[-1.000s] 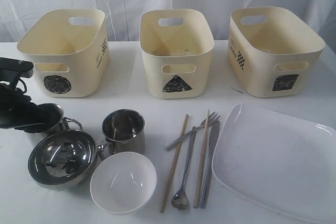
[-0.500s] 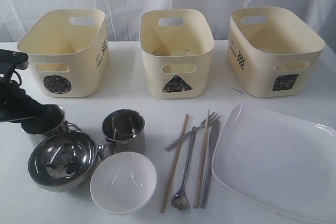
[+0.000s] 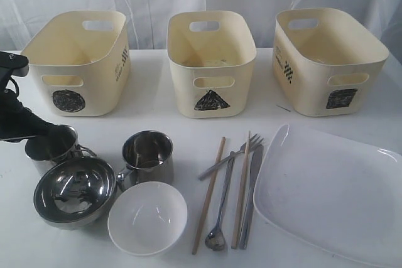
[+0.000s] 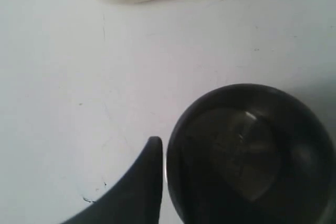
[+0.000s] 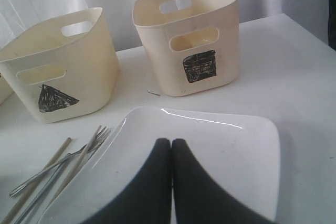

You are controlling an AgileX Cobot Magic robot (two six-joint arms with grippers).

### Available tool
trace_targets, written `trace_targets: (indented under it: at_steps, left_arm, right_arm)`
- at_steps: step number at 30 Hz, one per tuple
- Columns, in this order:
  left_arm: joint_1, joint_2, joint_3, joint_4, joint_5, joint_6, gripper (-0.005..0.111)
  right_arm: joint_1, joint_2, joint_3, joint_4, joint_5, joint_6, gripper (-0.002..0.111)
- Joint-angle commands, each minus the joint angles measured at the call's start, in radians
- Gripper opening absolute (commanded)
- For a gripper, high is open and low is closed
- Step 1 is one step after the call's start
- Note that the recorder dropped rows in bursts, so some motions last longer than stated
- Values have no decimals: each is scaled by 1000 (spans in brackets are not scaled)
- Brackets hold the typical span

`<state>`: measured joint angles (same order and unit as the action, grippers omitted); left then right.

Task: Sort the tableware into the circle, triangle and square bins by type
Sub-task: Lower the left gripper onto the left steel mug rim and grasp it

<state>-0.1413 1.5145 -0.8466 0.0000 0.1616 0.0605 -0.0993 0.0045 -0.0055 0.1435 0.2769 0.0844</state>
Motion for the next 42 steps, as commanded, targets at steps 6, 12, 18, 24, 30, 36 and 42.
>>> trace_targets:
  at_steps: [6,12,18,24,30,36,42]
  left_arm:
    - [2,-10,-3,0,17,-8,23]
    - [2,-6,-3,0,-8,-22,49]
    - [2,5,-3,0,-15,-30,51]
    - [2,37,-3,0,-19,-30,51]
    - [2,55,-3,0,-27,-30,51]
    - [2,84,-3,0,-30,-30,51]
    - [2,97,-3,0,-35,-30,51]
  right_arm:
    - [3,-4,5,-3,-9,2,0]
    - [3,-4,5,-3,-9,2,0]
    - [3,-4,5,-3,-9,2,0]
    - [3,-4,5,-3,-9,2,0]
    - [3,-4,5,-3,-9,2,0]
    - [3,-4,5,-3,-9,2,0]
    - [3,-4,5,-3,-9,2,0]
